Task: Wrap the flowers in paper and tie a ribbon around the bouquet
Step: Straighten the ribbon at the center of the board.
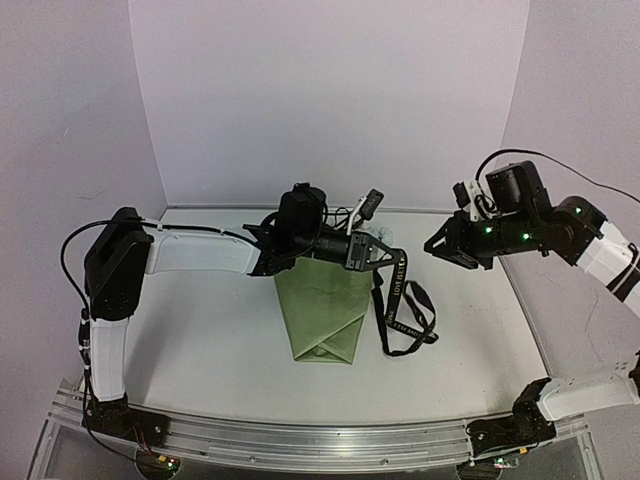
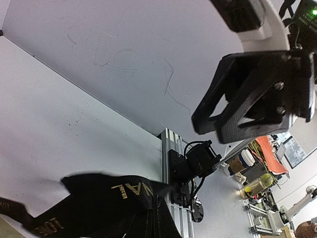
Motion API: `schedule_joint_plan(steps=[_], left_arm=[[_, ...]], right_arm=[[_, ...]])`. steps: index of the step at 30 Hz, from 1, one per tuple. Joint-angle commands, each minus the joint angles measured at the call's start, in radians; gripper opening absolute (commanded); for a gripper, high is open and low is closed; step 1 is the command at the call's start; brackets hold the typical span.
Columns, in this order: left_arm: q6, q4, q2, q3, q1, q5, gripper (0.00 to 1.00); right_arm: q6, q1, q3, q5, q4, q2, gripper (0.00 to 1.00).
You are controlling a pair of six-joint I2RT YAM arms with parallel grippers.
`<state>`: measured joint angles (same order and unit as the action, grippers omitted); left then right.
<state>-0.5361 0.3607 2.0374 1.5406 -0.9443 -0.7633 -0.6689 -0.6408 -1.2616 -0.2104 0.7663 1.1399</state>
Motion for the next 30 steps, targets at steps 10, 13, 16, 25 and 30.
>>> schedule_joint_plan(steps=[10,13,16,25,30], left_arm=[[-0.003,-0.337,-0.284,-0.073,0.04,0.151,0.0],[-0.009,-0.354,-0.331,-0.116,0.057,0.157,0.0],[-0.019,-0.382,-0.38,-0.139,0.072,0.18,0.0],[-0.03,-0.471,-0.525,-0.199,0.136,0.309,0.0],[-0.04,-0.533,-0.625,-0.242,0.162,0.451,0.0]], right_arm=[[0.024,0.01,0.307,0.245,-0.055,0.003,0.61],[-0.005,0.01,0.371,0.254,-0.096,0.063,0.66],[-0.046,0.01,0.447,0.311,-0.137,0.092,0.66],[-0.126,0.01,0.596,0.393,-0.226,0.158,0.75],[-0.118,0.026,0.477,0.41,-0.229,0.273,0.74]])
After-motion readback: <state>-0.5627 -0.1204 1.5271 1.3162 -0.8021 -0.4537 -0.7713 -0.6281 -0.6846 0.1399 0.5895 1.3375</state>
